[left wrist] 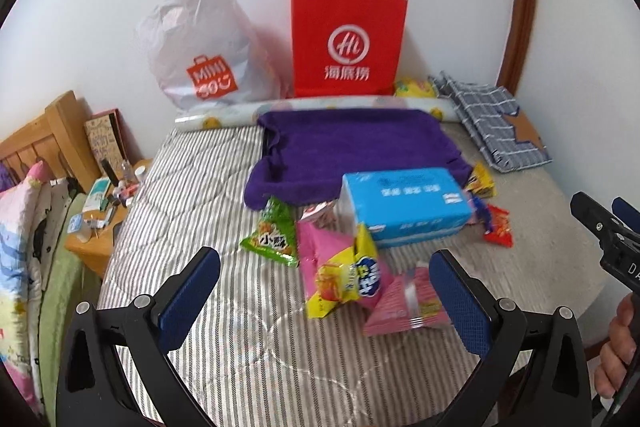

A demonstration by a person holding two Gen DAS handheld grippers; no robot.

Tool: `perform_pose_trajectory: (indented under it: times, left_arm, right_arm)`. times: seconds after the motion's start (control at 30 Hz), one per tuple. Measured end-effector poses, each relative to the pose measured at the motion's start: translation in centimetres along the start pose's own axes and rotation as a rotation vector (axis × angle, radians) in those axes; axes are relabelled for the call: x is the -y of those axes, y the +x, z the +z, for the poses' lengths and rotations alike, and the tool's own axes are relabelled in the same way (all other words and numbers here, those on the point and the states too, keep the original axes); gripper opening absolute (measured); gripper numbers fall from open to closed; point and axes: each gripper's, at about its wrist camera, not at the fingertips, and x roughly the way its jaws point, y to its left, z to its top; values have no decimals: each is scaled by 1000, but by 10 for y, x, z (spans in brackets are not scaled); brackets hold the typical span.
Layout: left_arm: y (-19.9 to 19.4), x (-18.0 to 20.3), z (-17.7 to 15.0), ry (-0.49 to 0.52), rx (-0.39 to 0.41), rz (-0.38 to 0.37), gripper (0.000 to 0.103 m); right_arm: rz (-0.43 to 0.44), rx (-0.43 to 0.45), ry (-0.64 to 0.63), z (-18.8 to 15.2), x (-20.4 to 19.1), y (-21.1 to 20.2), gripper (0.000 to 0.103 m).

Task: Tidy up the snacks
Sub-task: 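Grasp the green chip bag with the left tool while the right tool grasps the pink-white biscuit packet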

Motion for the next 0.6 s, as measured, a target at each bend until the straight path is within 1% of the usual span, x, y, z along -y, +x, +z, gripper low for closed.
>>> perform_pose_trajectory:
  times: [0.07,0.17,0.27,0.4,0.47,0.53,0.57,0.6]
  left_arm:
    - [9,-5,-3,-8,-9,-2,103]
    - [24,-17,-7,-31,-41,-22,101]
    - [41,-30,-11,-63,-81,-19,97]
    - [54,-41,-16,-80,-104,-20,97]
    - [55,-46,-18,-93,-91,-33,96]
    - [56,-51,-20,-101,-65,-46,96]
    - [56,-51,-19,-98,-63,-45,95]
    - [58,-52,-19,-97,-66,-46,95]
  right_arm:
    - [13,-13,-2,-6,2,11,103]
    - [27,-78,13,-15,6,31,103]
    - [76,-151,31,-24,10,46,103]
    - [125,-204,34,-35,6,62,103]
    - [149,-225,15,-41,-2,67,98]
    - [141,-247,-32,-48,-9,75,85]
    - [134,-261,-62,-53,-14,81,82]
    - [124,-270,-83,-56,-16,86,76]
